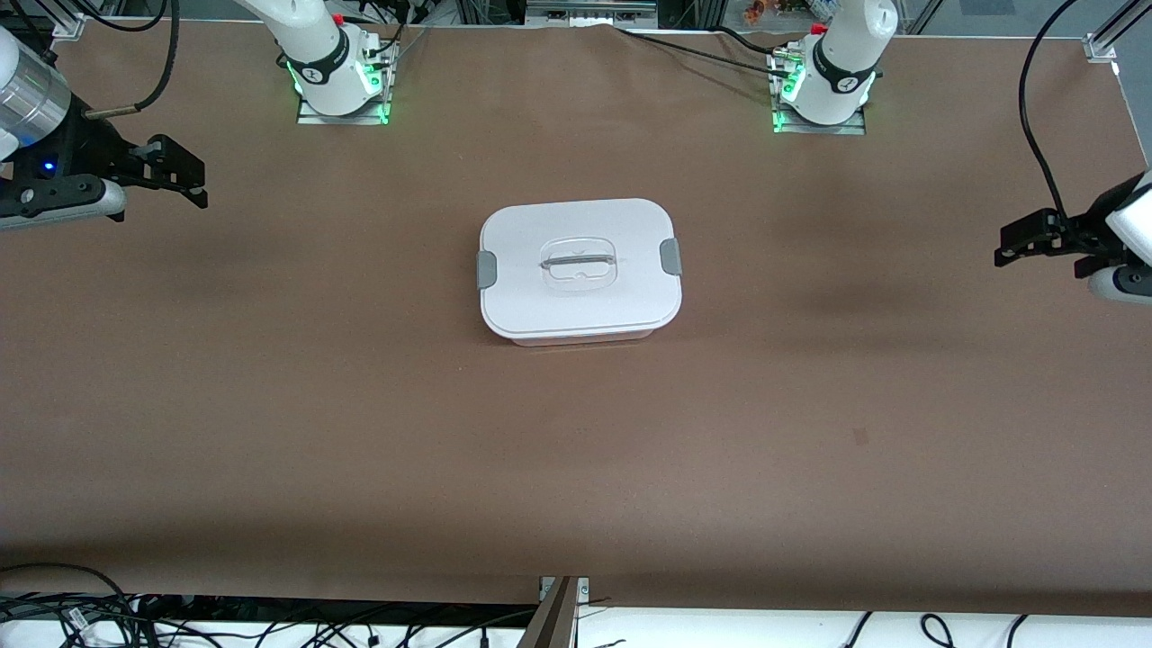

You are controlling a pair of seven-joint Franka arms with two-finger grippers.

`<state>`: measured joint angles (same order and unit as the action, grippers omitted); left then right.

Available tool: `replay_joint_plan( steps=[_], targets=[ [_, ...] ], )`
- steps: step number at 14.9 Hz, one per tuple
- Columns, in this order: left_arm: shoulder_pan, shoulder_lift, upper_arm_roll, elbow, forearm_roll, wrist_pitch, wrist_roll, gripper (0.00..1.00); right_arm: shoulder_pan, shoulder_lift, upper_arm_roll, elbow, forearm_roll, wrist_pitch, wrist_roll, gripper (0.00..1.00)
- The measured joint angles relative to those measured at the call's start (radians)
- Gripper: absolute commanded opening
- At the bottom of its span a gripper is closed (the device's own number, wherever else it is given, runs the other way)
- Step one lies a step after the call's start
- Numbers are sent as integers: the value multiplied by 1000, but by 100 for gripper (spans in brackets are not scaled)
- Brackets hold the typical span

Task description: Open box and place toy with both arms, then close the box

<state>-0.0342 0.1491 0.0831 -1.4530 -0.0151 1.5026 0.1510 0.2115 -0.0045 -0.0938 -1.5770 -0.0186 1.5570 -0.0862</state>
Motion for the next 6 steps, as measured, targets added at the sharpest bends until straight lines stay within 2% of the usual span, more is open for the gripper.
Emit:
replay_joint_plan(
  steps=[6],
  targets=[
    [6,18,3,-8,0,-27,-16,100,0,0,0,0,0,0,0,100]
  ],
)
